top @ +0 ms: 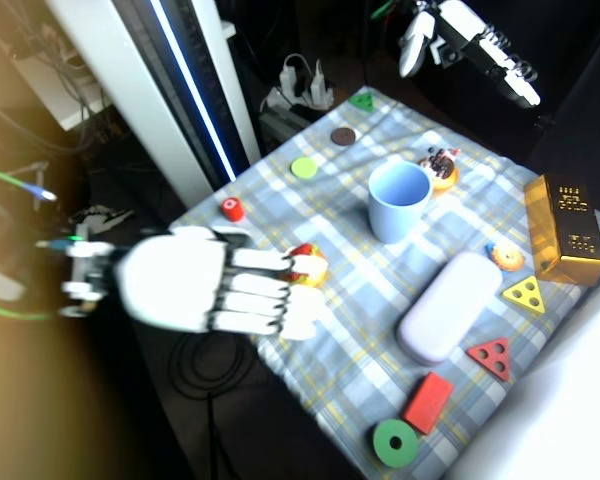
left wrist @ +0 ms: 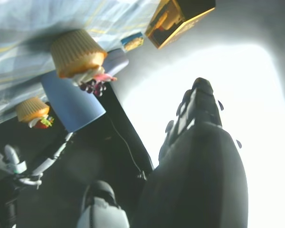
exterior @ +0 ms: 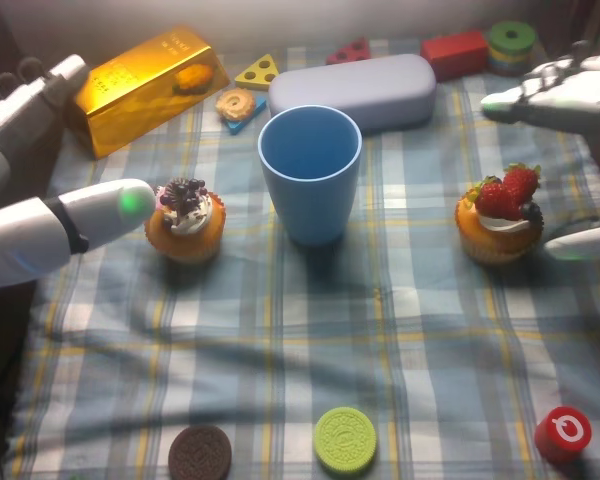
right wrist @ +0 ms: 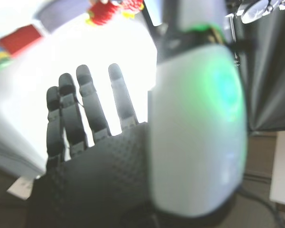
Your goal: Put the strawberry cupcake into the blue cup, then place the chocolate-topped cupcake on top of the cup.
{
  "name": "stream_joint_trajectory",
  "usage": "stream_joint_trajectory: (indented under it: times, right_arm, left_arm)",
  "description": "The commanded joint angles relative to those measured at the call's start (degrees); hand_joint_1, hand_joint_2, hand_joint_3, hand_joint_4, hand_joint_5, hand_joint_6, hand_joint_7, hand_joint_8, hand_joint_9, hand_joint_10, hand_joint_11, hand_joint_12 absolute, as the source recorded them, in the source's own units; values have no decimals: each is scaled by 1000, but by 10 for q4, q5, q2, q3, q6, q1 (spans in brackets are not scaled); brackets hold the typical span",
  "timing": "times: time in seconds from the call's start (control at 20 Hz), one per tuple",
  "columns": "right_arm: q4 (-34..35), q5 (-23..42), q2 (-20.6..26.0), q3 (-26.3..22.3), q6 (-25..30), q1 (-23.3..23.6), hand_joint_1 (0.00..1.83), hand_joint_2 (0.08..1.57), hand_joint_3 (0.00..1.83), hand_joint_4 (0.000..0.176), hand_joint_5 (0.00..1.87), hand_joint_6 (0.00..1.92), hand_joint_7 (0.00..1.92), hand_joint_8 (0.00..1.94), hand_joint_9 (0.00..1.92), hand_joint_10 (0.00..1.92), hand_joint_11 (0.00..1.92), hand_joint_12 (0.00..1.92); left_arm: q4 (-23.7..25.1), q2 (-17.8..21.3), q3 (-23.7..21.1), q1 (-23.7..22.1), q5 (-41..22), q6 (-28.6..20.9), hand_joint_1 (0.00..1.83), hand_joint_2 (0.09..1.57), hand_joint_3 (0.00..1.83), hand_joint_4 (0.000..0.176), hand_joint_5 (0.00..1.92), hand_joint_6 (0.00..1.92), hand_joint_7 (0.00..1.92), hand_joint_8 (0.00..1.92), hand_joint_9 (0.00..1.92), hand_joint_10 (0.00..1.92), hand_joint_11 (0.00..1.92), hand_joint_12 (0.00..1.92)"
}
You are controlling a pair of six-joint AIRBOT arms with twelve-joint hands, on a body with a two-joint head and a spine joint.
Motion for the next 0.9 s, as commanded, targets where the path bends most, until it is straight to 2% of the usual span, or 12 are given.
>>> stream_joint_trajectory:
  times: [0.0,0.05,0.1,0.15,0.25,0.3,0.4,0.6,0.65,0.75,0.8,0.85]
  right_arm:
    - [13,47,-4,6,6,12,738,937,0,14,328,20,435,12,342,10,190,217]
    - [6,41,-13,14,9,22,728,943,1,21,365,11,469,8,332,3,128,191]
    - [-1,37,-17,18,14,28,733,959,1,30,405,7,492,4,348,1,127,284]
    - [-9,32,-19,19,16,34,712,972,0,9,414,2,525,3,381,1,122,395]
    - [-20,22,-20,19,16,40,705,934,0,21,444,10,539,3,369,0,83,403]
    - [-24,18,-20,19,17,41,692,924,0,19,450,10,550,7,358,0,23,374]
    - [-35,14,-21,19,29,41,589,878,0,76,378,2,560,7,301,0,0,155]
    - [-70,-8,-25,21,48,43,450,826,4,45,377,0,570,0,327,0,54,184]
    - [-76,-15,-26,21,48,43,423,833,6,42,349,0,551,0,334,3,82,202]
    - [-85,-26,-31,22,48,43,421,811,0,45,334,0,503,0,305,0,39,191]
    - [-87,-28,-34,23,48,43,445,839,8,24,313,0,514,5,308,2,9,183]
    - [-89,-32,-36,26,48,43,430,826,1,46,314,2,554,19,318,5,1,180]
  left_arm:
    - [12,1,1,-1,-70,-2,386,900,7,82,176,14,59,0,5,0,0,0]
    - [13,1,2,-1,-70,-2,401,893,3,102,200,20,67,5,11,4,0,0]
    - [13,1,2,-1,-70,-2,406,914,11,86,210,20,58,1,3,1,0,0]
    - [13,1,2,-1,-70,-2,385,935,17,74,212,16,50,0,0,0,0,0]
    - [13,1,2,-1,-71,-2,380,936,11,71,220,13,38,0,0,0,0,0]
    - [13,0,2,-1,-71,-2,385,930,6,82,209,7,20,0,0,0,0,0]
    - [13,0,2,-1,-70,-2,326,944,10,87,180,2,15,0,0,0,0,0]
    - [15,0,3,-2,-68,-2,315,990,18,66,147,1,0,0,0,0,0,0]
    - [15,0,2,-2,-68,-2,328,954,0,85,174,10,7,2,0,0,0,0]
    - [16,0,2,-2,-67,-2,329,934,0,72,199,15,5,1,0,0,0,0]
    - [16,0,2,-2,-67,-2,326,942,0,57,217,19,20,7,0,0,0,0]
    - [16,0,2,-1,-67,-2,337,947,0,46,218,16,18,5,0,0,0,0]
